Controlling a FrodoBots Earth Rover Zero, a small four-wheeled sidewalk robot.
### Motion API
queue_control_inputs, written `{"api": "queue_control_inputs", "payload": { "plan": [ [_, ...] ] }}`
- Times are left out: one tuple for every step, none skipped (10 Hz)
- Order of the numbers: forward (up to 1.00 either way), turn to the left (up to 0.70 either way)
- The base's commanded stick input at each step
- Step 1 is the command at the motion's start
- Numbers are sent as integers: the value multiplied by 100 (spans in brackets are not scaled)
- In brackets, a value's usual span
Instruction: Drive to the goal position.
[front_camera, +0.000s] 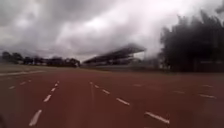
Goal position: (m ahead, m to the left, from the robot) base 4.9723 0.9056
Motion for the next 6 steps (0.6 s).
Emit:
{"api": "queue_control_inputs", "payload": {
  "plan": [
    [70,0],
    [70,0],
    [70,0],
    [70,0],
    [70,0],
    [70,0]
  ]
}}
